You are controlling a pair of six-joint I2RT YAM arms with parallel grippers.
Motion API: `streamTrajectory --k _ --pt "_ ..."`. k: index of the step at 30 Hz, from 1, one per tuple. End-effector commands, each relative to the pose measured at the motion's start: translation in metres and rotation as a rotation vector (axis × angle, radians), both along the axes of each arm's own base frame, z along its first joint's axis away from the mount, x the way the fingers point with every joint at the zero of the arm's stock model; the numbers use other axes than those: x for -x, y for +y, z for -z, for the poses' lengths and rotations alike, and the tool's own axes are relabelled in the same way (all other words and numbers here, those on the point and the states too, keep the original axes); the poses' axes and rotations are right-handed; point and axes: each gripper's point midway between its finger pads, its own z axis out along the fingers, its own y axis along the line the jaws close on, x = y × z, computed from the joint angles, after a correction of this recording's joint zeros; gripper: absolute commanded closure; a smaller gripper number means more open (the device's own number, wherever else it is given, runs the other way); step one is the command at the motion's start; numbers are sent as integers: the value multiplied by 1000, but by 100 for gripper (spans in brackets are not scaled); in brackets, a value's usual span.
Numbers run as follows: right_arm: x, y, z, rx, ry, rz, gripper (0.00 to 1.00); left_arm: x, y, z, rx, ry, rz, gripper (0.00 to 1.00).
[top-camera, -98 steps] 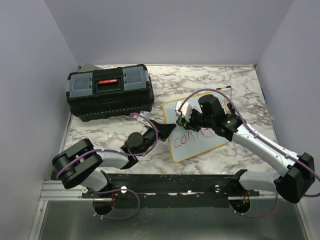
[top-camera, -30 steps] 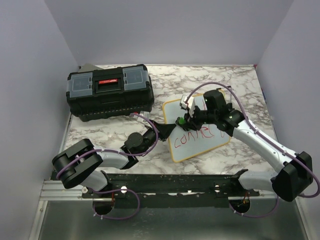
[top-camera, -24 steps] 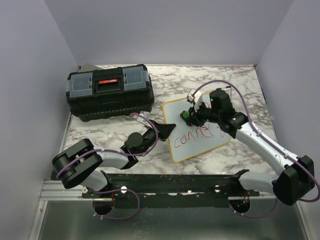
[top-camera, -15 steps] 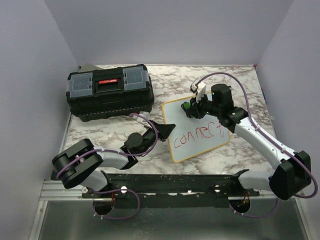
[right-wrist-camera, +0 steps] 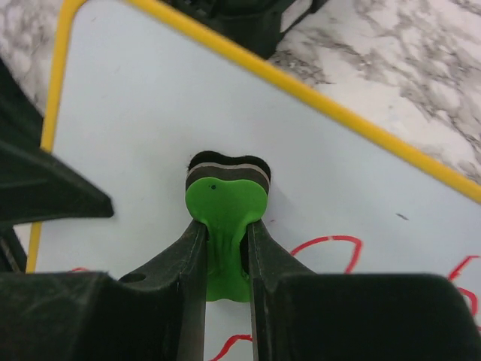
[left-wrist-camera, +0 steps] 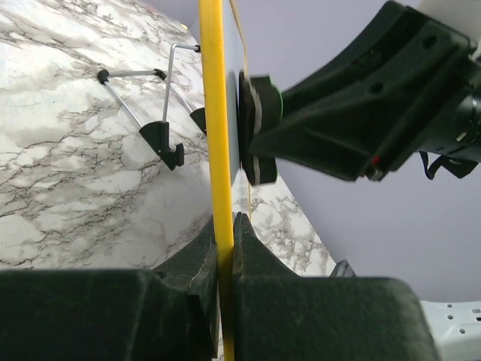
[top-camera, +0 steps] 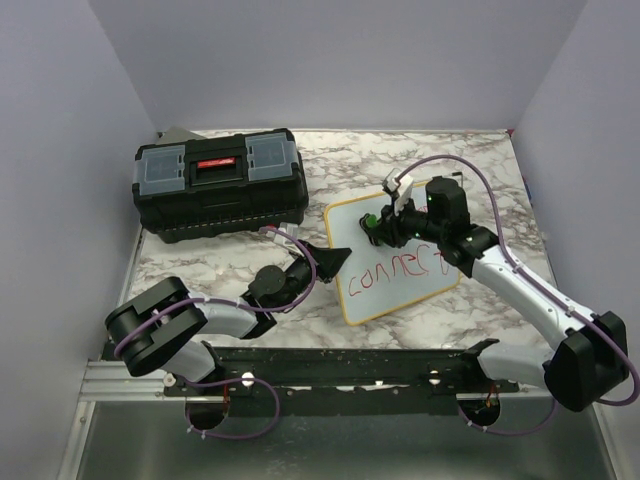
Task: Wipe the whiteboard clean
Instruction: Erase the whiteboard at the center of the board.
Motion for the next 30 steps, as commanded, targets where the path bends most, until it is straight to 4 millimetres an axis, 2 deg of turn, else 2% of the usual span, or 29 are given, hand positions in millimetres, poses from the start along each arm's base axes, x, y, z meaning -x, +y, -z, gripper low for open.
streamTrajectory --k 1,3,4,7,9,10,11,13,15,17,19,24,25,28,29,30 --pt "-41 -13 -12 -67 -25 242 99 17 -12 8 -69 -59 97 100" --pt "-39 -11 -10 -64 -14 217 99 17 -12 7 -71 -62 96 100" --pt "-31 -4 -8 -55 -6 144 99 17 -12 7 -70 -62 95 100" --pt "19 21 1 -66 95 -184 99 16 -13 6 -69 -65 97 100" --pt "39 26 4 -74 106 -295 99 16 -14 5 -69 -67 99 100" --pt "42 27 5 -63 89 -307 99 16 -14 5 -68 -67 98 100" --pt "42 25 8 -51 72 -300 99 16 -13 4 -67 -67 97 100" --pt "27 17 11 -29 40 -196 99 16 -14 4 -67 -67 97 100" --pt "-5 1 7 -29 -23 29 99 16 -15 3 -68 -68 101 100" --pt "-37 -25 2 -45 -82 268 99 15 -16 2 -66 -69 103 100" --pt "-44 -32 3 -55 -100 331 99 15 -17 1 -65 -69 106 100" --pt "-31 -25 16 -41 -75 241 99 15 -17 -1 -63 -70 105 100" --pt "-23 -18 18 -42 -59 173 99 15 -17 -1 -65 -68 105 100" --pt "22 14 20 -135 54 -93 99 16 -17 -1 -66 -71 109 100" --pt "31 18 20 -156 63 -130 99 16 -17 -2 -65 -72 110 100" --pt "31 19 17 -175 56 -123 99 16 -17 -2 -65 -74 112 100"
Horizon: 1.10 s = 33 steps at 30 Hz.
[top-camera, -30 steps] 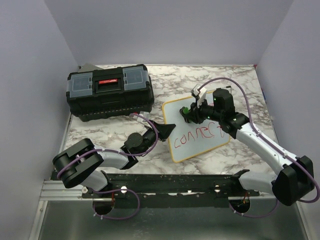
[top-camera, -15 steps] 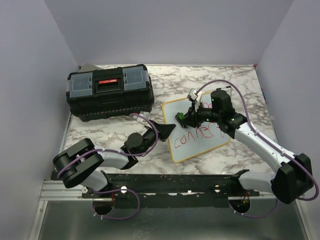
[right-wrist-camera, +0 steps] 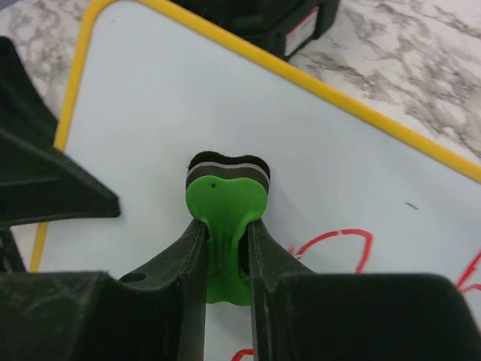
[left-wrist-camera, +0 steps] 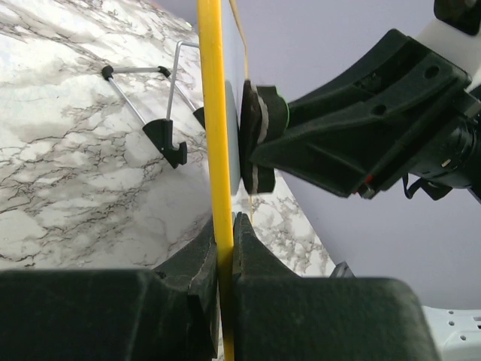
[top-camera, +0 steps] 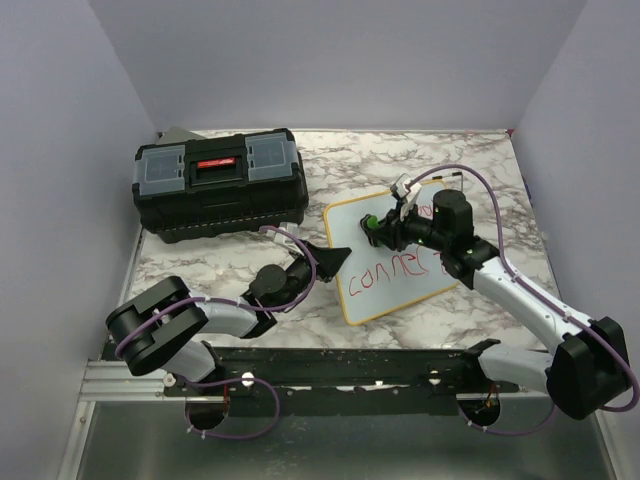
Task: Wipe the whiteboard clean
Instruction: Erase the whiteboard at the center of the board.
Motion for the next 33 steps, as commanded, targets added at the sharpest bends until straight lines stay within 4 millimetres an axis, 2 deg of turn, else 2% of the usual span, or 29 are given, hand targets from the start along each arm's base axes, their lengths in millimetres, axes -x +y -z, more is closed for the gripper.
streamTrajectory --k 1,4,6,11,14,16,19,21,23,24,25,26,28,29,33 --pt "35 19 17 -57 87 -168 99 19 -18 -6 -69 -99 121 100" --pt "3 -1 19 21 22 15 99 19 -18 -5 -72 -98 122 100" --pt "-9 -12 14 71 -20 78 99 20 -18 -4 -72 -95 123 100" --pt "7 -21 24 238 -26 -58 99 19 -18 -6 -69 -97 121 100" --pt "-4 -33 24 255 -53 30 99 19 -19 -7 -69 -99 123 100" --pt "-18 -41 16 231 -78 137 99 19 -19 -6 -71 -97 124 100" --pt "-21 -37 14 198 -71 146 99 19 -19 -6 -71 -97 124 100" --pt "-10 -24 16 173 -43 52 99 19 -20 -7 -70 -98 123 100" --pt "27 -1 21 149 16 -205 99 19 -20 -6 -72 -95 123 100" --pt "55 12 21 113 54 -380 97 19 -20 -6 -73 -95 123 100" --pt "74 16 21 86 83 -483 94 19 -20 -6 -72 -97 123 100" --pt "84 19 18 64 78 -538 93 19 -20 -6 -72 -96 124 100" --pt "76 15 19 83 40 -478 93 20 -20 -7 -69 -98 124 100" --pt "64 11 19 102 8 -417 98 20 -20 -8 -69 -99 124 100" --pt "15 -13 20 152 -38 -89 99 20 -20 -6 -70 -96 126 100"
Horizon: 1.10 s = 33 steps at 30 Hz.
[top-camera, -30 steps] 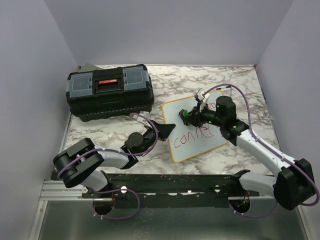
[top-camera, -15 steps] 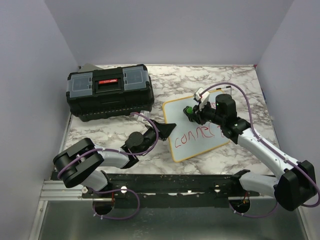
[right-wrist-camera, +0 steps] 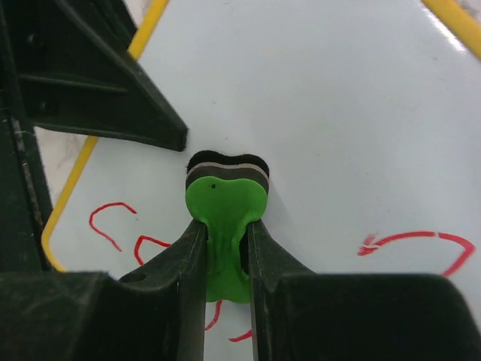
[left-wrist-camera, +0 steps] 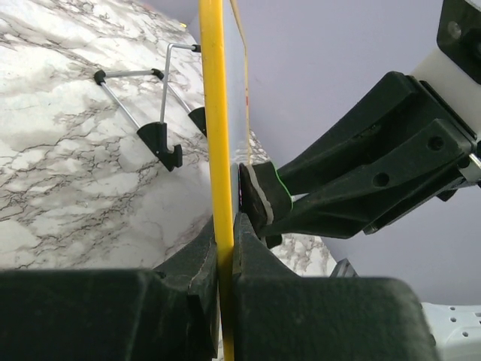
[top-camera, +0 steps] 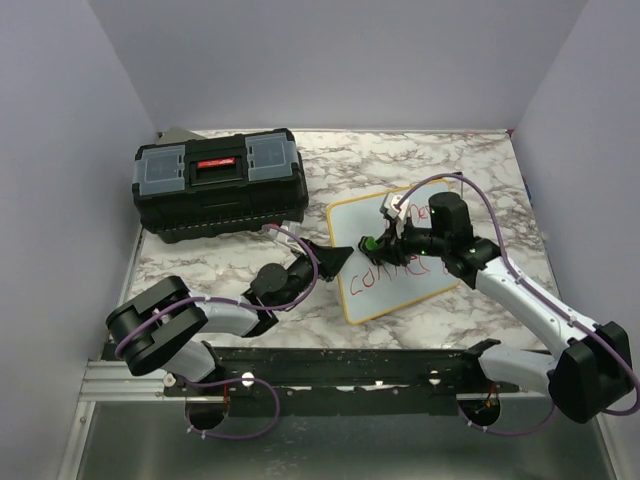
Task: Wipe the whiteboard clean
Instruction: Erase the whiteboard at the center of the board.
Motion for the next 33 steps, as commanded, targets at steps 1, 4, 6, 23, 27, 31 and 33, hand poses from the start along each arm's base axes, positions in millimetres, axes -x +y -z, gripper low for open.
streamTrajectory --k 1,4,6,23,27,31,33 --pt "-41 -26 0 31 -68 282 99 19 -16 -1 -61 -69 109 100" --pt "-59 -37 -8 21 -93 396 99 20 -15 -1 -58 -68 110 100" --pt "-65 -40 -9 17 -101 432 99 20 -15 -1 -58 -69 108 100" --pt "-18 -19 6 59 -35 121 99 20 -14 -4 -58 -79 106 100" --pt "-24 -29 10 100 -66 160 99 20 -13 -4 -59 -78 105 100" --pt "-33 -44 14 116 -83 234 99 20 -14 -4 -62 -80 106 100" --pt "-37 -47 16 117 -87 257 99 21 -14 -3 -62 -80 109 100"
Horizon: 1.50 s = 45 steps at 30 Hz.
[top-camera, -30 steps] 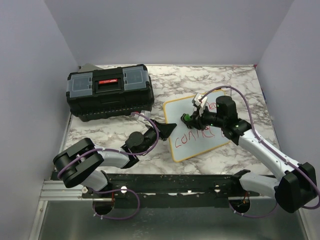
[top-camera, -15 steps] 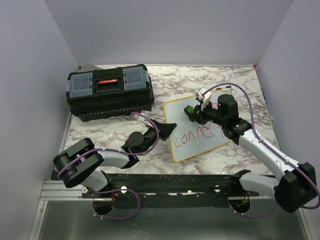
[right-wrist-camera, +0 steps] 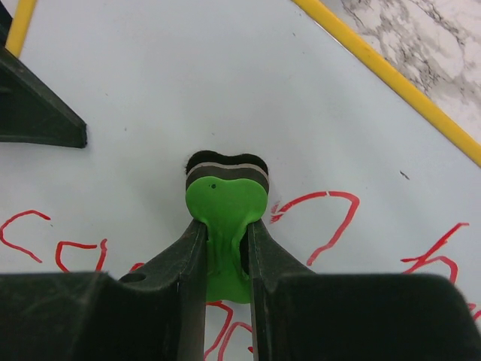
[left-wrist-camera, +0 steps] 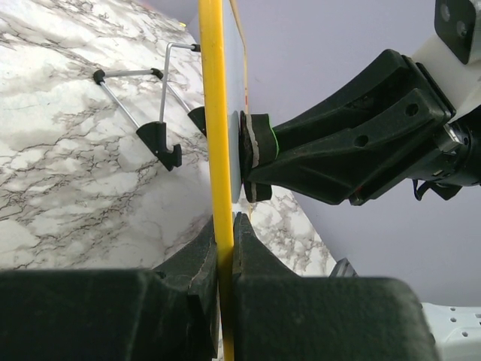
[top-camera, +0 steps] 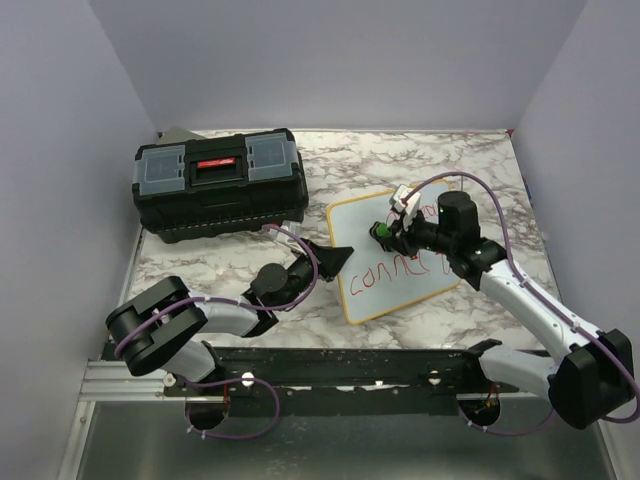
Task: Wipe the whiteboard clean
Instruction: Erase the whiteboard at the center of the board.
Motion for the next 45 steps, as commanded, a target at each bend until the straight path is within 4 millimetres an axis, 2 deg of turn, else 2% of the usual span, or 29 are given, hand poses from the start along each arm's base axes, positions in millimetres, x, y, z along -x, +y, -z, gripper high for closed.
streamTrajectory --k 1,18,24,32,38,41,45 --pt "-2 -18 21 53 28 69 99 20 -14 -3 -61 -80 111 100" --pt "-45 2 -33 -20 -55 86 99 22 -19 -3 -61 -85 133 100" --pt "-47 -1 -22 7 -17 99 99 23 -16 -2 -62 -84 125 100" --pt "-3 -9 17 92 64 -19 99 23 -11 -3 -60 -91 111 100" --pt "22 -10 21 87 78 -85 99 23 -11 -2 -54 -91 113 100" --pt "19 -7 18 66 73 -74 99 23 -13 -2 -53 -90 118 100" --pt "-9 -6 3 30 37 26 99 23 -13 -3 -49 -90 120 100"
